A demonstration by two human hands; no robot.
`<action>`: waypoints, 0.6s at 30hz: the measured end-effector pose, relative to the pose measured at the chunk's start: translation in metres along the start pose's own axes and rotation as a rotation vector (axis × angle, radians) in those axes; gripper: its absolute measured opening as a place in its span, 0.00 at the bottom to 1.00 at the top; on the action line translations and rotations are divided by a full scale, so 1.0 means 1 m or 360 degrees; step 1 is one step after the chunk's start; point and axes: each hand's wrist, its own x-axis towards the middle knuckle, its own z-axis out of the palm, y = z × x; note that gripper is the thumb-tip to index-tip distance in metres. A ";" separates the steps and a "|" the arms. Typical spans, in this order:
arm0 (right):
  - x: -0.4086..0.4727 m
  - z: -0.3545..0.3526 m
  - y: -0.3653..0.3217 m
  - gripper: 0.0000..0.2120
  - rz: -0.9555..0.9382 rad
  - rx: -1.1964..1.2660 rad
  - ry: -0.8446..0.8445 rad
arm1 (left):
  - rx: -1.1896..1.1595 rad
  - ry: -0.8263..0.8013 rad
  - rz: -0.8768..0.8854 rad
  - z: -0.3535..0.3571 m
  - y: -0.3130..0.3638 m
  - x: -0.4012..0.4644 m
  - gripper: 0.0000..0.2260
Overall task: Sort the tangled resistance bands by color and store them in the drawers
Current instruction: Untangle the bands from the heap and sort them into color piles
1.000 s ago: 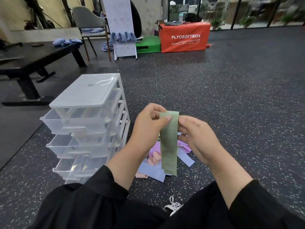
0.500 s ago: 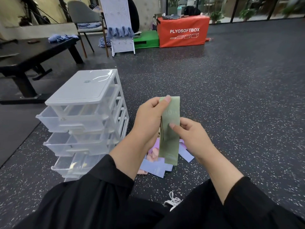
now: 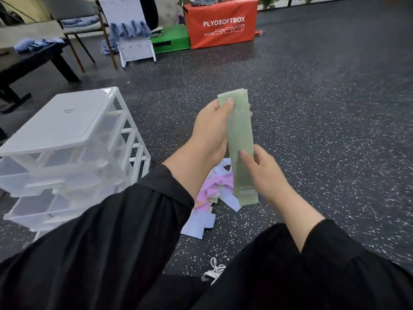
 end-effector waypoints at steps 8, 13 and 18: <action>0.023 -0.064 0.078 0.04 0.0262 0.0024 0.0118 | 0.0048 0.0095 -0.0242 0.050 -0.067 0.073 0.07; 0.024 -0.103 0.136 0.11 0.0588 -0.0039 0.0172 | 0.0305 0.0078 -0.0496 0.073 -0.133 0.103 0.06; 0.015 -0.129 0.188 0.11 0.0819 -0.0139 0.0274 | 0.0449 -0.0003 -0.0736 0.094 -0.203 0.120 0.04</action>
